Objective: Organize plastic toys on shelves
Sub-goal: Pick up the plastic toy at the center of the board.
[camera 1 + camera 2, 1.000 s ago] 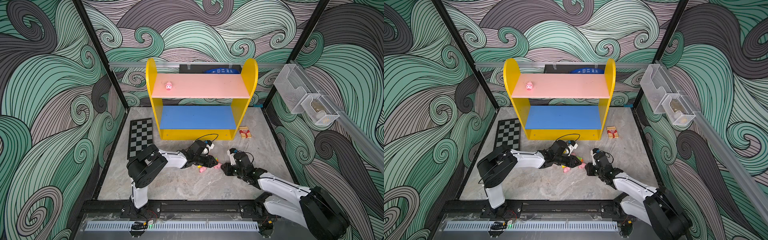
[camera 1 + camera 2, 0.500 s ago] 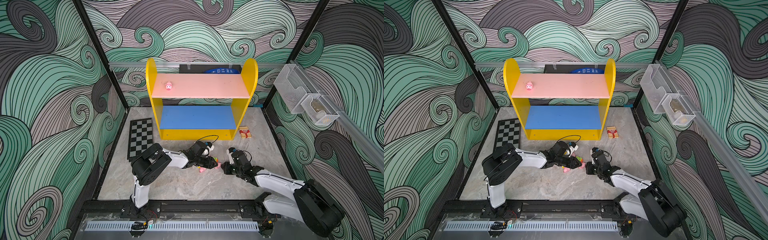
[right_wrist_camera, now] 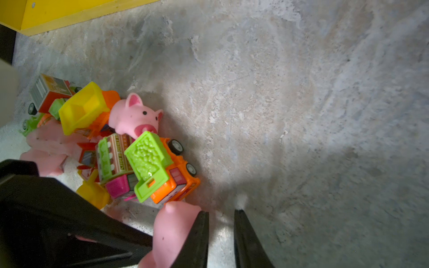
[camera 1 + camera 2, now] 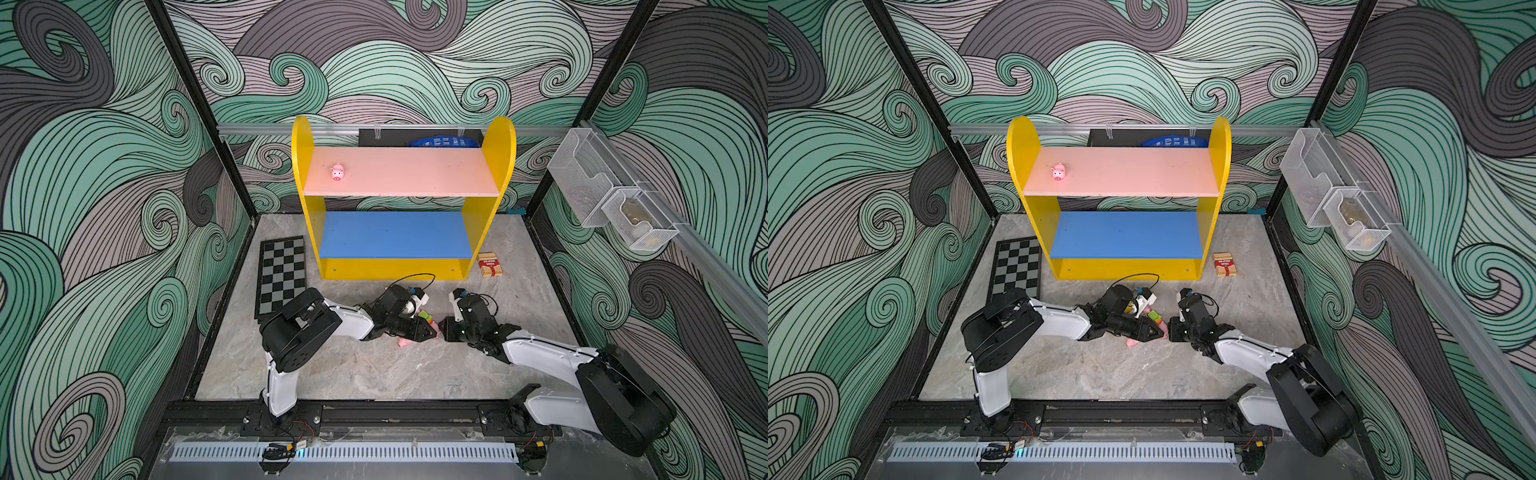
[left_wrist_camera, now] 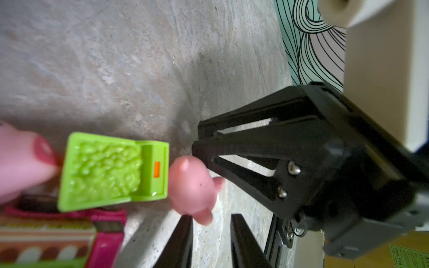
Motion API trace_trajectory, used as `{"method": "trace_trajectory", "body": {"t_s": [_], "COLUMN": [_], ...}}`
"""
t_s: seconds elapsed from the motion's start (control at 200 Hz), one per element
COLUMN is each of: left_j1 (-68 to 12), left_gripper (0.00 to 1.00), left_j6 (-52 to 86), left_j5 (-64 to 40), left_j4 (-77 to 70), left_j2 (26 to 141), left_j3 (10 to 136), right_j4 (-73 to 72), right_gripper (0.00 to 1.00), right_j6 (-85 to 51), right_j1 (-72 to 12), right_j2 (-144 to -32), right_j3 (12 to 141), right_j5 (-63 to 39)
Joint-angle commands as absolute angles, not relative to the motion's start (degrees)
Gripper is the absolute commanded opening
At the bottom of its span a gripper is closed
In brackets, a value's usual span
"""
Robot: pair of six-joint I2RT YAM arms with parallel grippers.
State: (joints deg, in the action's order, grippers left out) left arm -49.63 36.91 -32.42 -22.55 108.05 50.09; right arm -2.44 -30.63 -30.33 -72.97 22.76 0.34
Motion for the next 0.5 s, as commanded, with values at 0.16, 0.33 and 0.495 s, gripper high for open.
{"method": "trace_trajectory", "body": {"t_s": [0.16, 0.33, 0.495], "left_j1": [-48.7, -47.1, -43.7], "left_gripper": [0.41, 0.41, 0.41], "left_j6": [32.8, 29.8, 28.8], "left_j5": [-28.9, -23.8, -18.5], "left_j4": [-12.2, -5.5, -1.8], "left_j2": [101.7, 96.3, 90.3], "left_j3": [51.0, 50.4, 47.5], "right_j4": [0.5, 1.9, 2.0], "right_gripper": [0.36, 0.37, 0.39], "right_j6": [-29.9, -28.0, -26.5], "right_j1": [-30.9, -30.9, -30.9], "right_j2": [-68.0, -64.9, -63.1], "right_j3": [22.4, 22.4, 21.8], "right_j5": [4.8, -0.1, -7.1]}}
